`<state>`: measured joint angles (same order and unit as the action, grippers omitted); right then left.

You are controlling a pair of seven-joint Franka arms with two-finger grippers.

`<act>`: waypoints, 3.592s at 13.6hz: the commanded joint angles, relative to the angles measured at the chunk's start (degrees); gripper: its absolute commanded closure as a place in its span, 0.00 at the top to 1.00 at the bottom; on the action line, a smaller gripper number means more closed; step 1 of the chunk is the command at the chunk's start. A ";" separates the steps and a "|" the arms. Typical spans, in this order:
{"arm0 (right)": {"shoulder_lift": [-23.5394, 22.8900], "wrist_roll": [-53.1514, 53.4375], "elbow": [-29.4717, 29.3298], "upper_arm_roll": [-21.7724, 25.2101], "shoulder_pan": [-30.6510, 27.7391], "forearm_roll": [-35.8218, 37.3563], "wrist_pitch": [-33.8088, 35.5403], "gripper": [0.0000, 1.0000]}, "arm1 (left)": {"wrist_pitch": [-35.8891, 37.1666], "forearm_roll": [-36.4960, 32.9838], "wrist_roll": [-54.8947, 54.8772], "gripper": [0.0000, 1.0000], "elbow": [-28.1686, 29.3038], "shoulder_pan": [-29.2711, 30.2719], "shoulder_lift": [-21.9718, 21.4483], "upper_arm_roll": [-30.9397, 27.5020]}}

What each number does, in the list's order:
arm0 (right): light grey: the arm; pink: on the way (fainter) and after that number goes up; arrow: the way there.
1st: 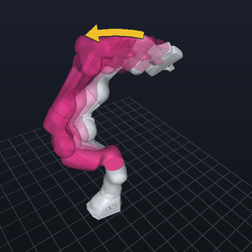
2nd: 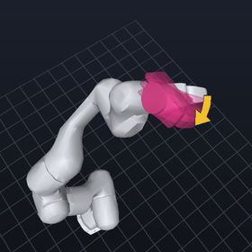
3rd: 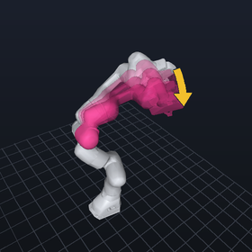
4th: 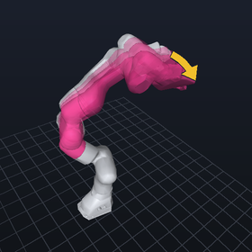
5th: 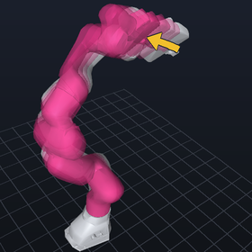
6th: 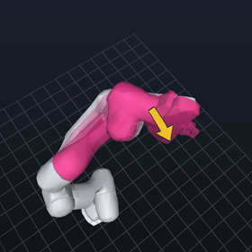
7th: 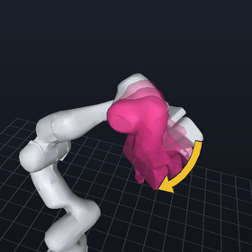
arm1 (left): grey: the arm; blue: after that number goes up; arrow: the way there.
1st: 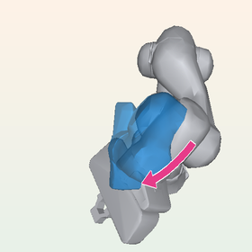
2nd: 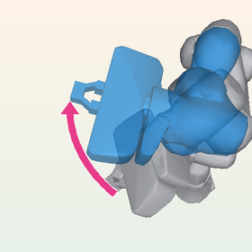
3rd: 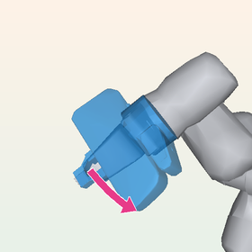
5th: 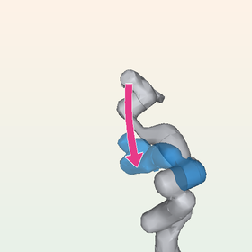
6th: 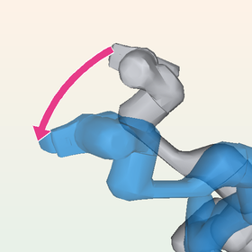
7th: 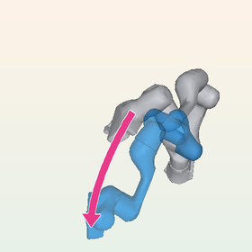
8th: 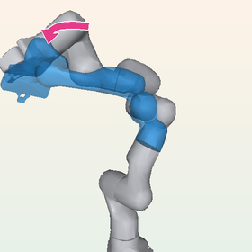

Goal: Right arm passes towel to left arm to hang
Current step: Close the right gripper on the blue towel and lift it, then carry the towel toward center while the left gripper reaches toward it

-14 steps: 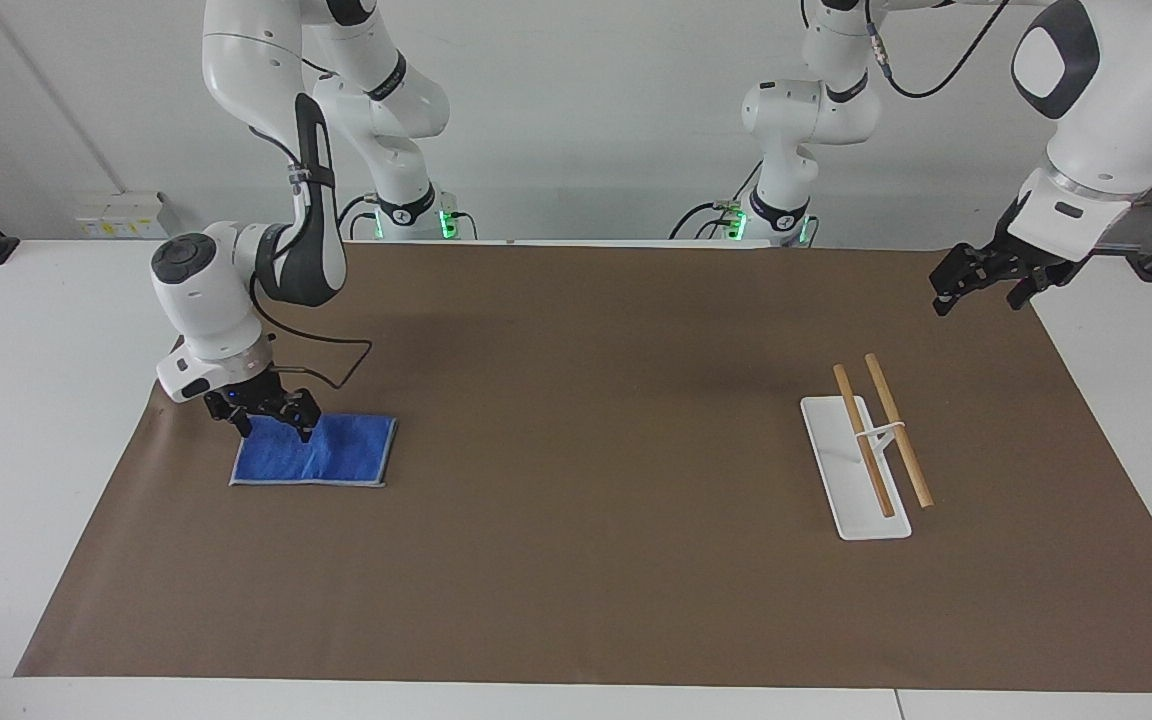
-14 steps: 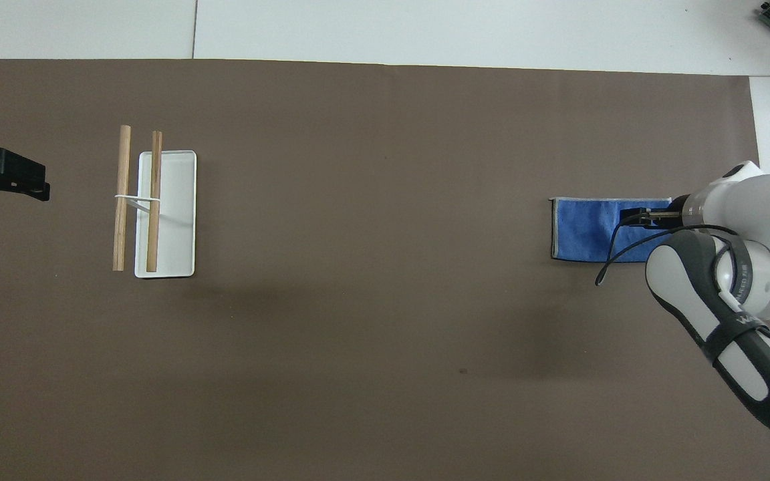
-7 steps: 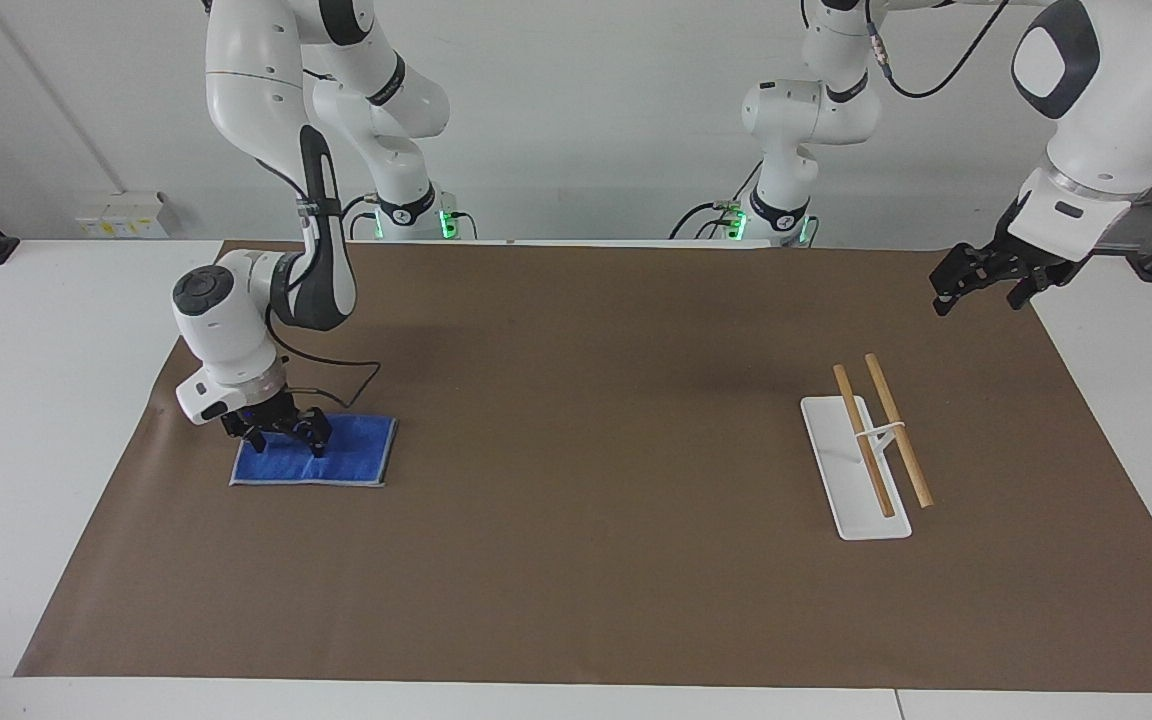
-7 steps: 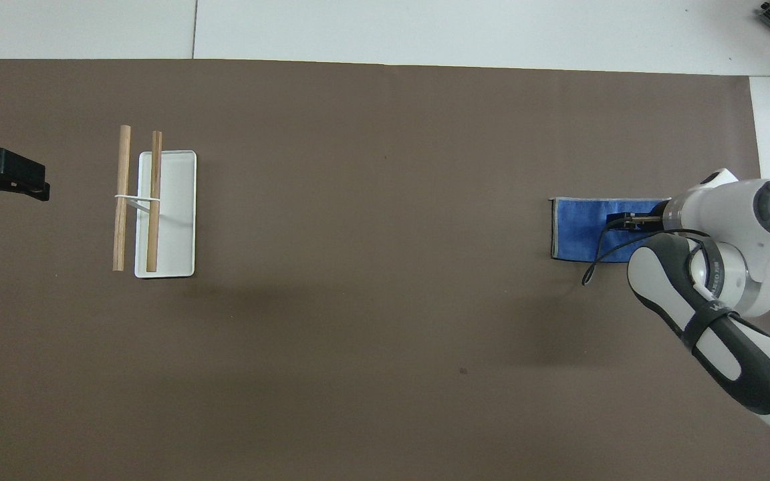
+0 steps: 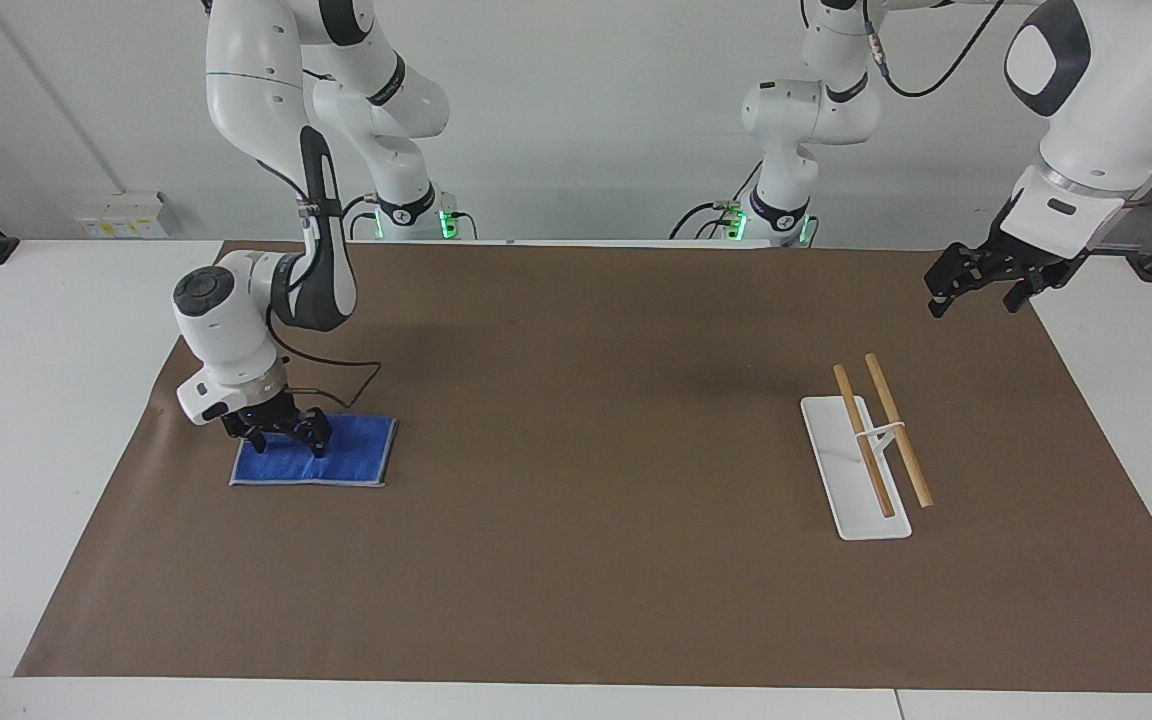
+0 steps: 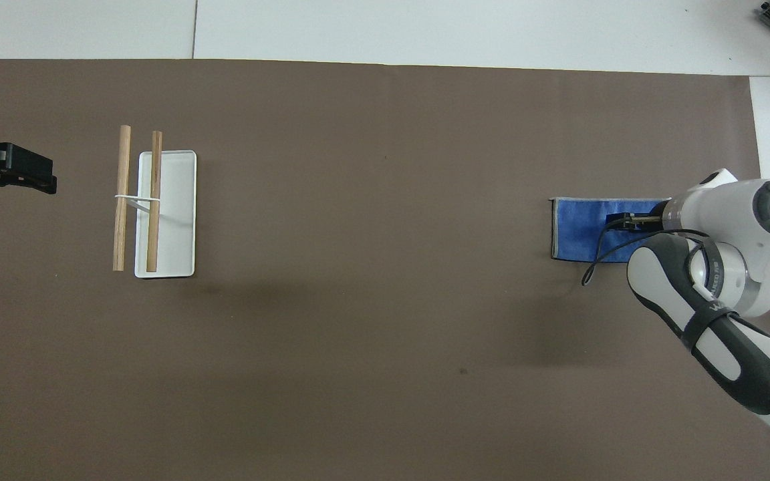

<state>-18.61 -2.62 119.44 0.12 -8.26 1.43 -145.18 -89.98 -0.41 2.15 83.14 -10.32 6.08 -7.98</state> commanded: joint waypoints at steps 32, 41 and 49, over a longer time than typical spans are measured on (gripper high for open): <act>18.26 -1.69 -0.96 -17.25 -0.09 -17.49 7.46 0.00 | -10.48 17.79 12.75 1.00 12.47 2.15 -6.59 2.70; 18.70 -1.78 -3.78 -20.60 4.30 -36.76 8.95 0.00 | -33.64 31.07 43.78 1.00 30.12 1.71 -13.27 13.49; 19.67 -2.13 -3.52 -20.69 9.65 -52.83 9.04 0.00 | -58.01 34.16 81.67 1.00 40.69 1.27 -15.48 25.98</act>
<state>0.06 -3.45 115.83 -20.47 0.87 -47.26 -137.12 -143.19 32.68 77.57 120.11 -8.76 -7.53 16.17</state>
